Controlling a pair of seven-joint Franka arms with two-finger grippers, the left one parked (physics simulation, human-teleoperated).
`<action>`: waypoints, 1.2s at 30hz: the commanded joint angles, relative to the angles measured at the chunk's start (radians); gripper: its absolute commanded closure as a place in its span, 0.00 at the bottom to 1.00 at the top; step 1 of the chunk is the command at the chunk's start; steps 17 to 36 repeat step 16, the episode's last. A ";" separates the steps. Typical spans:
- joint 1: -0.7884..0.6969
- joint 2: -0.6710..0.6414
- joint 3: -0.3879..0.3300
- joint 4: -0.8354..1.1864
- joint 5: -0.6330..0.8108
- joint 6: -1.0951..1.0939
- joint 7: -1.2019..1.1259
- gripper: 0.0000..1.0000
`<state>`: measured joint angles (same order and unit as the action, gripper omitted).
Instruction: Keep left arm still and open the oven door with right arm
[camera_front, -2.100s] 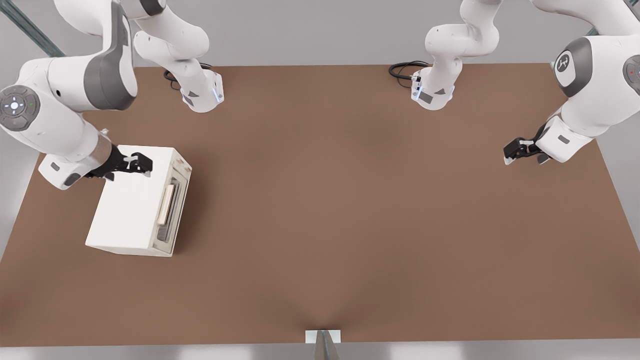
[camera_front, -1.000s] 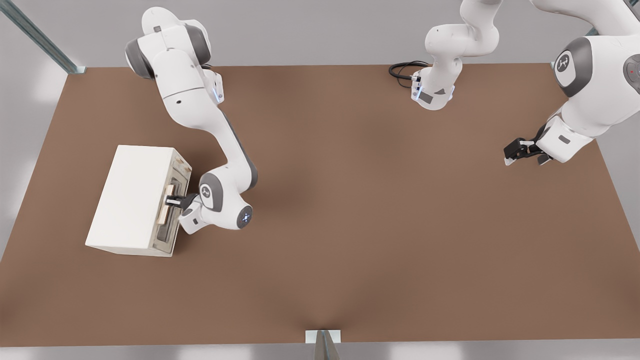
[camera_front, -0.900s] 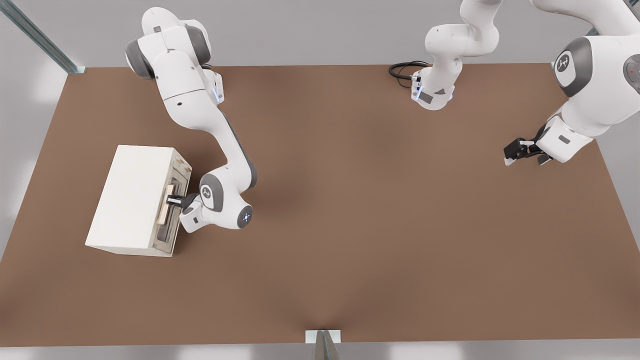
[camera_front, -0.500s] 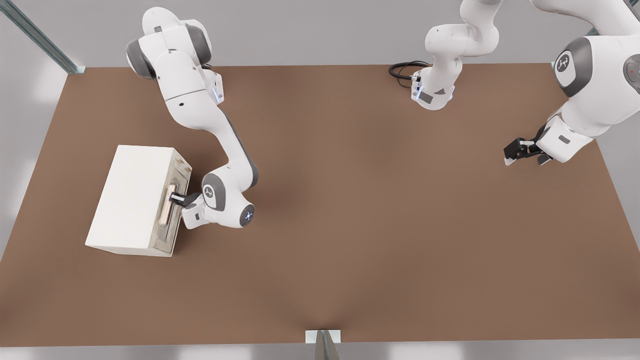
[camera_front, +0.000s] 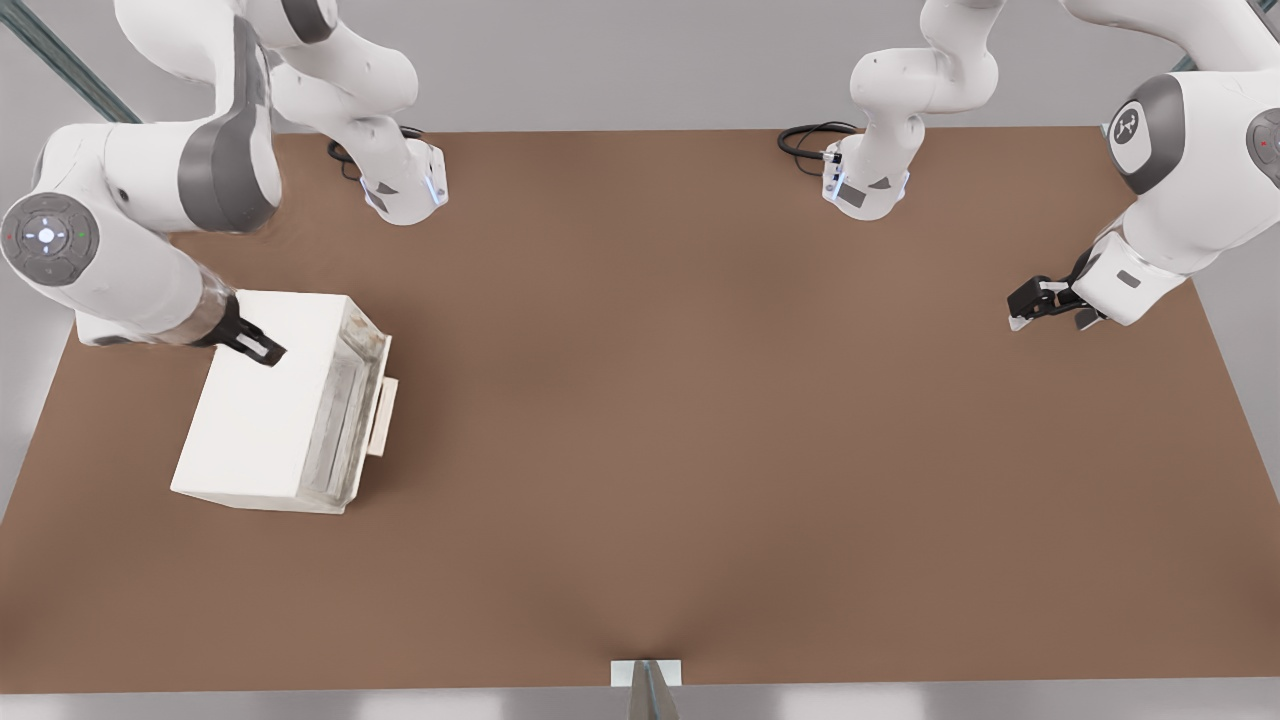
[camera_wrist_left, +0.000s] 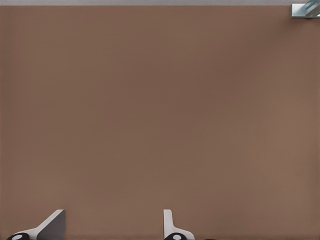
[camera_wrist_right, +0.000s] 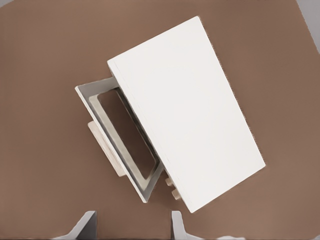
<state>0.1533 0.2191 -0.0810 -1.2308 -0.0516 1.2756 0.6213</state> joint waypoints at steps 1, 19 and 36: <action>-0.015 -0.012 -0.008 0.017 0.091 -0.078 -0.586 0.00; -0.058 -0.004 -0.009 -0.001 0.033 -0.042 -0.606 0.00; -0.058 -0.004 -0.009 -0.001 0.033 -0.042 -0.606 0.00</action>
